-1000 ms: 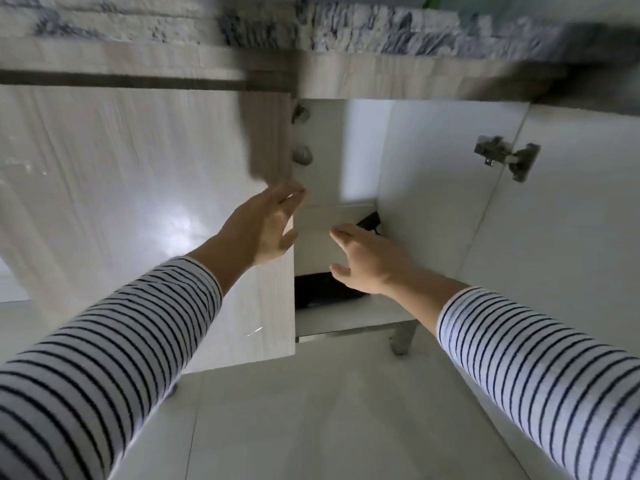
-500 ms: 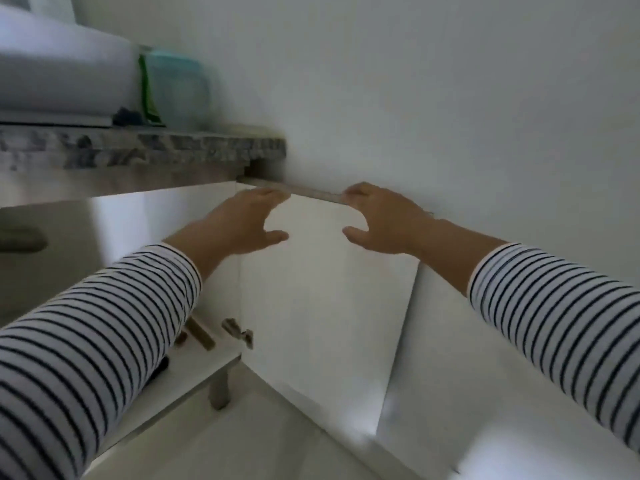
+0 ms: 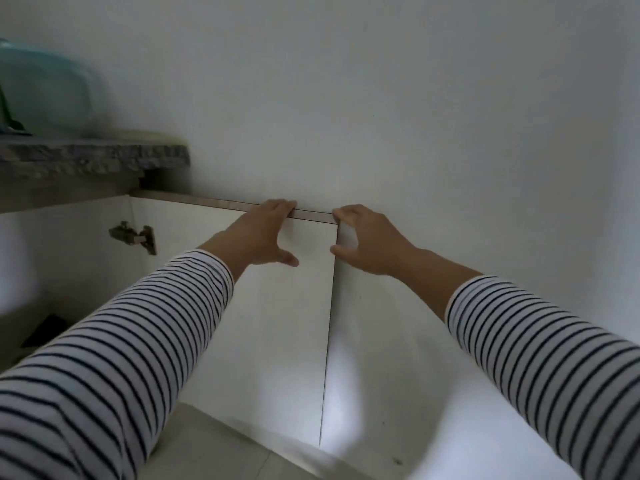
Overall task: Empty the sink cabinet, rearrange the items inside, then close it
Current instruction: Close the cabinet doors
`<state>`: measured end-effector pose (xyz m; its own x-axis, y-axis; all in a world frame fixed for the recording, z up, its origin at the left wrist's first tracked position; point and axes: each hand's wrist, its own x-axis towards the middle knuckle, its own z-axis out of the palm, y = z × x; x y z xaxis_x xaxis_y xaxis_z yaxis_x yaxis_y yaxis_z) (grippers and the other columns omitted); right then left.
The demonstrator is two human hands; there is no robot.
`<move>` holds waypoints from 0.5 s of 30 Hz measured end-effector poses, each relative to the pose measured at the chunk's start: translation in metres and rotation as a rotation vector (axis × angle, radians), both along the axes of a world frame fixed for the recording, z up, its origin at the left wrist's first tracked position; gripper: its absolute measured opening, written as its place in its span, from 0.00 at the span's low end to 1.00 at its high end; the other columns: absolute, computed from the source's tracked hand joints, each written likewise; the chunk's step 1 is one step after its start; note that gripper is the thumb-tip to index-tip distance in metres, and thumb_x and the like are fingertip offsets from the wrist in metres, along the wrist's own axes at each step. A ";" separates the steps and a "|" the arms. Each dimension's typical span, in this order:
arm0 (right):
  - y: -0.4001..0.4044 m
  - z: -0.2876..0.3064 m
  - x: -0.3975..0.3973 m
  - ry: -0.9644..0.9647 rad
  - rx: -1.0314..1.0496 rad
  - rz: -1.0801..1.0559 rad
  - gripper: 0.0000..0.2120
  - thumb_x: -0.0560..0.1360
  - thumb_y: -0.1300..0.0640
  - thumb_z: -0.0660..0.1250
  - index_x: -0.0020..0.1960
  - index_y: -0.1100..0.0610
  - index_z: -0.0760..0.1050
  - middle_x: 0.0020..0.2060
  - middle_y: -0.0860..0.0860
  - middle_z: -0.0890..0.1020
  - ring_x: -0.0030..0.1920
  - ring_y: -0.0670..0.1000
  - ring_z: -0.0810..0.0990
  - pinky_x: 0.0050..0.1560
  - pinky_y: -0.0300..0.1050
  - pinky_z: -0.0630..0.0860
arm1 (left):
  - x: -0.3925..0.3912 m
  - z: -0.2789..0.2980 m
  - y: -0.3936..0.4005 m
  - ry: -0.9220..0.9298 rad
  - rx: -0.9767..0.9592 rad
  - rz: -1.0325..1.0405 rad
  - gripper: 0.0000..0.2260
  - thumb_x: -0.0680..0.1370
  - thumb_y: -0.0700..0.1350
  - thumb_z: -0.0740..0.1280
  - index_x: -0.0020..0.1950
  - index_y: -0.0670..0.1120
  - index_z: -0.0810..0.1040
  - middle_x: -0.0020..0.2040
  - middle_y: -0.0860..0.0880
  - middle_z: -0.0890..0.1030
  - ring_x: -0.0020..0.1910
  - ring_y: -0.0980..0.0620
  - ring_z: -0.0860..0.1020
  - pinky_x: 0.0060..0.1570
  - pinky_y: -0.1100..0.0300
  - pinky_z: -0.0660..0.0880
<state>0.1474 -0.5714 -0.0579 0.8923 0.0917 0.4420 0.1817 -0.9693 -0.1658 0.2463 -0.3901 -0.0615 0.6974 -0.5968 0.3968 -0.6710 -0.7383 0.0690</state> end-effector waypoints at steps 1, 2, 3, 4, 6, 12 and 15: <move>0.001 -0.002 -0.001 -0.015 0.036 0.006 0.30 0.73 0.52 0.68 0.72 0.59 0.63 0.70 0.54 0.67 0.69 0.53 0.66 0.67 0.39 0.60 | -0.002 0.000 0.001 0.007 -0.003 0.006 0.49 0.64 0.58 0.76 0.76 0.48 0.53 0.75 0.49 0.58 0.72 0.47 0.60 0.69 0.54 0.60; 0.002 -0.004 -0.003 -0.032 0.079 0.019 0.30 0.73 0.53 0.68 0.71 0.58 0.64 0.69 0.54 0.69 0.68 0.52 0.68 0.66 0.39 0.61 | -0.005 0.000 0.002 0.015 -0.004 0.010 0.49 0.63 0.59 0.76 0.76 0.48 0.53 0.75 0.49 0.59 0.72 0.47 0.60 0.69 0.54 0.60; 0.003 -0.005 -0.007 -0.048 0.132 0.039 0.29 0.72 0.54 0.69 0.71 0.58 0.65 0.68 0.53 0.71 0.66 0.51 0.70 0.66 0.38 0.63 | -0.008 0.000 0.005 0.020 -0.009 0.007 0.49 0.63 0.60 0.76 0.75 0.48 0.54 0.74 0.49 0.59 0.72 0.47 0.60 0.68 0.54 0.60; 0.004 -0.007 -0.012 -0.059 0.201 0.068 0.29 0.72 0.56 0.69 0.70 0.57 0.66 0.66 0.52 0.73 0.64 0.51 0.72 0.67 0.39 0.65 | -0.012 0.000 0.008 0.022 -0.019 -0.002 0.49 0.62 0.62 0.75 0.75 0.48 0.54 0.74 0.49 0.60 0.71 0.48 0.61 0.69 0.54 0.61; 0.009 -0.010 -0.024 -0.041 0.415 0.146 0.27 0.71 0.61 0.69 0.69 0.57 0.68 0.64 0.52 0.76 0.63 0.49 0.75 0.67 0.43 0.69 | -0.024 -0.002 0.020 0.015 -0.047 -0.023 0.49 0.61 0.64 0.74 0.75 0.47 0.55 0.73 0.50 0.61 0.71 0.49 0.62 0.68 0.55 0.61; 0.057 -0.023 -0.067 0.201 0.741 0.464 0.23 0.72 0.71 0.65 0.65 0.58 0.73 0.58 0.53 0.81 0.57 0.46 0.80 0.62 0.40 0.74 | -0.078 -0.006 0.078 0.059 -0.110 -0.043 0.54 0.57 0.72 0.67 0.75 0.47 0.55 0.74 0.49 0.61 0.71 0.50 0.62 0.67 0.60 0.58; 0.098 -0.039 -0.075 0.307 0.604 0.508 0.24 0.72 0.66 0.67 0.67 0.56 0.71 0.61 0.51 0.79 0.61 0.45 0.77 0.65 0.43 0.71 | -0.109 0.001 0.118 0.097 -0.049 0.002 0.56 0.56 0.78 0.59 0.76 0.47 0.52 0.76 0.48 0.58 0.73 0.49 0.59 0.67 0.60 0.55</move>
